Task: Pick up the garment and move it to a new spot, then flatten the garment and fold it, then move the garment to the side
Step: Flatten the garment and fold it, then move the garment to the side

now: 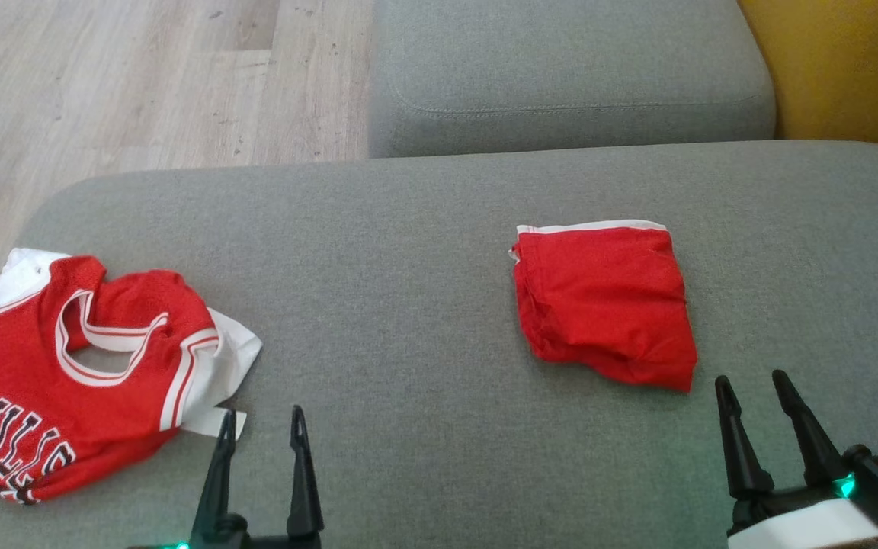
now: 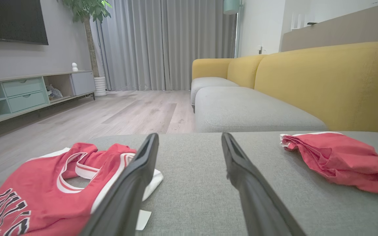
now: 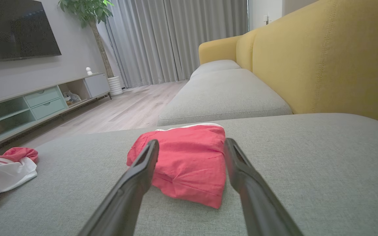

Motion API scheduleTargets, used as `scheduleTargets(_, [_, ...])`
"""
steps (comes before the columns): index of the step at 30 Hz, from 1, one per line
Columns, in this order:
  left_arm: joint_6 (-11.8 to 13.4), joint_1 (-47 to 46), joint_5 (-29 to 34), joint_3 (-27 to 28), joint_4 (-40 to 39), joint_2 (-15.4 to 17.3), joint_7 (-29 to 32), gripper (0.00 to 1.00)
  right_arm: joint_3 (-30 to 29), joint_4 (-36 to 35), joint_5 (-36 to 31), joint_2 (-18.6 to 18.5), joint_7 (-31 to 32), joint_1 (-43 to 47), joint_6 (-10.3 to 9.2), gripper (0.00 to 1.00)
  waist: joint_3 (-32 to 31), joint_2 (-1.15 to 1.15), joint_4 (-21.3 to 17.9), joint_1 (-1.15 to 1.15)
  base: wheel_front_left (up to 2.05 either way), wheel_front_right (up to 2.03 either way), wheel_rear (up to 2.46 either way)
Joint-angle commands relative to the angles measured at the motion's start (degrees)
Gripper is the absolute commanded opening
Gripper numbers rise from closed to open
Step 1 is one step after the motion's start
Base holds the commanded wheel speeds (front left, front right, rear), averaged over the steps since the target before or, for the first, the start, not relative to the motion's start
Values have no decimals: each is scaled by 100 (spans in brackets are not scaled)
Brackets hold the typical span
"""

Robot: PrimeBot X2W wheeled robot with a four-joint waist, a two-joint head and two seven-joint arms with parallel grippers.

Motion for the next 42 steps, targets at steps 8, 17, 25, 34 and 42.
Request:
scheduleTargets(8, [-102, -115, 76, 213, -67, -8, -29, 100, 83, -189, -70, -48, -63, -181, -4, 100, 24, 0, 47, 0, 0, 0, 0])
scheduleTargets(17, [-81, -97, -65, 225, -68, -8, -29, 100, 115, -193, -13, -38, -63, -239, -4, 100, 63, 0, 9, 0, 0, 0, 0])
scheduleTargets(25, [-64, -107, -36, 185, -88, -8, -29, 100, 106, -181, -31, -54, -63, -244, -4, 100, 96, 0, -24, 0, 0, 0, 0])
scheduleTargets(34, [-67, -210, -76, 59, -152, -8, -29, 100, -146, 78, -232, -76, -63, -392, -4, 100, 418, 0, 39, 0, 0, 0, 0])
scheduleTargets(42, [-3, -590, -20, -186, -244, -8, -29, 100, -174, 1176, -20, -242, 202, -1238, -4, 100, 1013, 0, 98, 0, 0, 0, 0])
